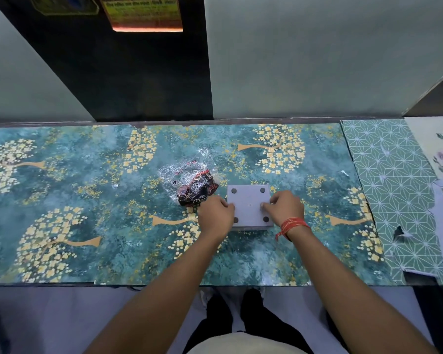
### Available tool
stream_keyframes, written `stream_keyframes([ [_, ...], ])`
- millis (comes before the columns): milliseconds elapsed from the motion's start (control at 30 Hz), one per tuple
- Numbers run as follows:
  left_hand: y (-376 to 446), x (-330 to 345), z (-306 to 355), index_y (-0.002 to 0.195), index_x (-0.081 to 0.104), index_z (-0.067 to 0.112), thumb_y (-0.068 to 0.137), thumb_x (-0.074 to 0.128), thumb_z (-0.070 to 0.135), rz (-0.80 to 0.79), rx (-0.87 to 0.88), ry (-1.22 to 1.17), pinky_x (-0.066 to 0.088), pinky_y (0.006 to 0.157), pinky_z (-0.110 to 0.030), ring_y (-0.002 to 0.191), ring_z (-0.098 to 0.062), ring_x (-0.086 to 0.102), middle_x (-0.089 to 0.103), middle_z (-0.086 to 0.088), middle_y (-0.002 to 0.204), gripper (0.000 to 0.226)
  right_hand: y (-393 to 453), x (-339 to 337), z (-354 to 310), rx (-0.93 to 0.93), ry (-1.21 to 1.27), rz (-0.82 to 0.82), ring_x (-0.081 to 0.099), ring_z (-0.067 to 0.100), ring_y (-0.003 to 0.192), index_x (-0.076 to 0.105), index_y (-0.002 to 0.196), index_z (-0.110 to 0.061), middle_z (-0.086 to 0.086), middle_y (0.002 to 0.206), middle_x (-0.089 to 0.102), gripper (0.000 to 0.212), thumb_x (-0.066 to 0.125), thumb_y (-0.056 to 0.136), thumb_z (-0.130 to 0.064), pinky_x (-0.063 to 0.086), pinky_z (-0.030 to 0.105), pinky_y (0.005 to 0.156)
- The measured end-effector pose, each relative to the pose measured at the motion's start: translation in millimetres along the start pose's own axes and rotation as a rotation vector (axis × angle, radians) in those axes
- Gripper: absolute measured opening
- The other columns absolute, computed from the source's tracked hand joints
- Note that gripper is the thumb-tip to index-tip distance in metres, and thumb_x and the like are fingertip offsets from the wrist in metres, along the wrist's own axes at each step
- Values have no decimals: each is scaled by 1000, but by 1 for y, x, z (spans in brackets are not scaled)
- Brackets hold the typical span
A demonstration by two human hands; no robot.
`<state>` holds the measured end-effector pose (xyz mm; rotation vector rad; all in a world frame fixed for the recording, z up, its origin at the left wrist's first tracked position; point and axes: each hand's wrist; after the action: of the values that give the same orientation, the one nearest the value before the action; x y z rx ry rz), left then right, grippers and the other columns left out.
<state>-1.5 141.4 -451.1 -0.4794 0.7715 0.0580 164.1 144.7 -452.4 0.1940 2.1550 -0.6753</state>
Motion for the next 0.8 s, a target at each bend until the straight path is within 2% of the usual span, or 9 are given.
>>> stream_keyframes([
  [100, 16, -5, 0, 77, 72, 9, 85, 73, 27, -144, -140, -103, 62, 60, -40, 63, -31, 72, 74, -10, 79, 20, 11, -1, -1, 52, 68, -55, 61, 31, 58, 63, 59, -11, 9, 58, 62, 30, 71, 80, -31, 50, 31, 55],
  [167, 21, -10, 3, 100, 69, 3, 87, 73, 18, -251, -218, -203, 63, 66, -47, 73, -34, 74, 72, -14, 90, 20, 17, -1, 3, 120, 199, -129, 70, 37, 71, 71, 73, -1, 17, 74, 72, 28, 74, 79, -28, 60, 47, 69],
  [233, 26, -13, 9, 124, 61, 6, 90, 68, 7, -337, -233, -240, 62, 74, -49, 86, -38, 72, 66, -16, 102, 35, 19, -3, 4, 163, 292, -180, 71, 35, 79, 72, 80, -1, 16, 83, 74, 24, 76, 79, -24, 58, 52, 79],
  [267, 28, -15, 12, 127, 60, 8, 91, 64, 1, -374, -232, -247, 61, 76, -53, 90, -40, 71, 65, -17, 106, 37, 18, -4, 4, 172, 313, -198, 70, 34, 80, 71, 83, 0, 15, 84, 72, 22, 76, 80, -21, 57, 52, 81],
  [367, 35, -16, 24, 114, 63, -1, 88, 55, -12, -443, -228, -223, 59, 73, -61, 91, -46, 69, 65, -23, 109, 30, 20, -7, 0, 185, 332, -249, 70, 38, 89, 70, 93, 5, 19, 93, 72, 25, 72, 83, -18, 56, 54, 84],
  [467, 37, -18, 27, 112, 63, -7, 86, 59, -11, -419, -231, -186, 60, 69, -60, 84, -46, 71, 66, -28, 107, 26, 20, -8, -5, 175, 306, -300, 69, 36, 92, 71, 89, -2, 16, 95, 72, 17, 67, 87, -18, 57, 54, 83],
  [633, 29, -10, 15, 95, 62, 5, 91, 51, -7, -383, -192, -213, 61, 66, -59, 83, -42, 72, 66, -17, 96, 16, 14, -2, 2, 119, 328, -244, 70, 36, 87, 71, 103, -4, 16, 101, 72, 22, 65, 89, -20, 57, 56, 79],
  [733, 28, -9, 16, 97, 64, 1, 90, 50, -4, -377, -196, -187, 60, 62, -60, 82, -42, 72, 68, -22, 104, 16, 11, 0, 6, 110, 369, -243, 71, 36, 87, 70, 108, -7, 16, 105, 71, 24, 65, 89, -21, 58, 56, 77],
  [800, 25, -14, 22, 109, 58, -1, 93, 52, 3, -452, -263, -243, 60, 70, -58, 91, -44, 69, 64, -21, 115, 18, 9, -2, 8, 92, 388, -256, 70, 36, 90, 68, 112, -10, 15, 110, 70, 25, 64, 90, -20, 58, 57, 78],
])
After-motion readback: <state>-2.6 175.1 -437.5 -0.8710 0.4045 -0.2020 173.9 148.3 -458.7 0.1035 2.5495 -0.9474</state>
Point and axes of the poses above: each hand's wrist, its own y-axis towards the middle knuckle, its own x-axis out of the palm, z = x × y
